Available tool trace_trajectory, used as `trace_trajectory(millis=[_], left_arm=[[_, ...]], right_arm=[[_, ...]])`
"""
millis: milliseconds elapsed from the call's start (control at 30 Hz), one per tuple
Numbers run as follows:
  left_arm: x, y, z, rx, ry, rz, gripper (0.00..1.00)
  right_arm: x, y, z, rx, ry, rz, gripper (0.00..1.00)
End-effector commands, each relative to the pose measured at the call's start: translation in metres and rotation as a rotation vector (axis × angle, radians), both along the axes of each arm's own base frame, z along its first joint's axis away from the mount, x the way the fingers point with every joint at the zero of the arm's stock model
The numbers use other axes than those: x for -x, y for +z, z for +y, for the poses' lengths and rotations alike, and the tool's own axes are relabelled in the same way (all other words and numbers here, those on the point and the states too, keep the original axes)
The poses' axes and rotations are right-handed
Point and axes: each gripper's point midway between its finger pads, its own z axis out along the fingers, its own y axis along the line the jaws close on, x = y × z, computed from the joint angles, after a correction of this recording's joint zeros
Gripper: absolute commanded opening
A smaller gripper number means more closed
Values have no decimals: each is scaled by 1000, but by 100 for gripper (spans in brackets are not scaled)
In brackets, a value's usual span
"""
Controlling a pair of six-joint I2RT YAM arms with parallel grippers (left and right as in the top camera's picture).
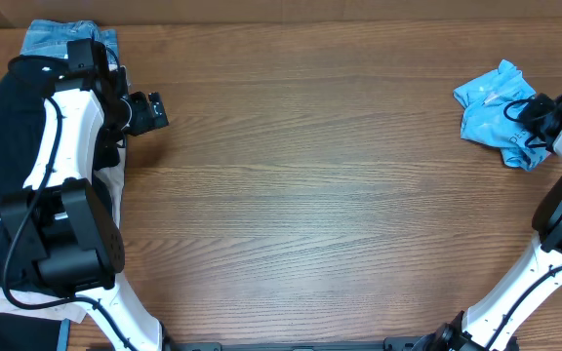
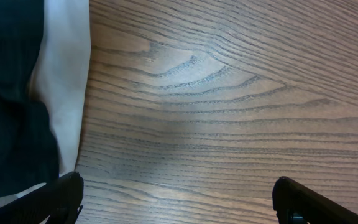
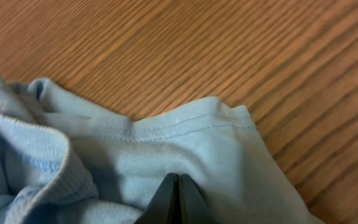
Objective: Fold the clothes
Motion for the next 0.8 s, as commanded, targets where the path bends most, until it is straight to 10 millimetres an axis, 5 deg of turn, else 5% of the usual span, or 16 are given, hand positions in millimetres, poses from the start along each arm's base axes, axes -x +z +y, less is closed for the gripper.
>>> trace_trajectory(millis=[0,167,467,633,767], left_arm=[[0,8,-4,10,16,-13,100],[0,8,-5,11,18,-12,100],[0,7,-4,10,18,-12,100],[0,8,-5,10,18,-12,100],[0,8,-4,10,18,-14,100]], right_arm=[[46,-65,-20,-58,-167,152,4],[30,-30,-16,-113,-65,137,5],[-1,93,30,-214,255,87,36],[-3,124,71,-206,381,149,45],[-1,121,115,-245,456,221,45]])
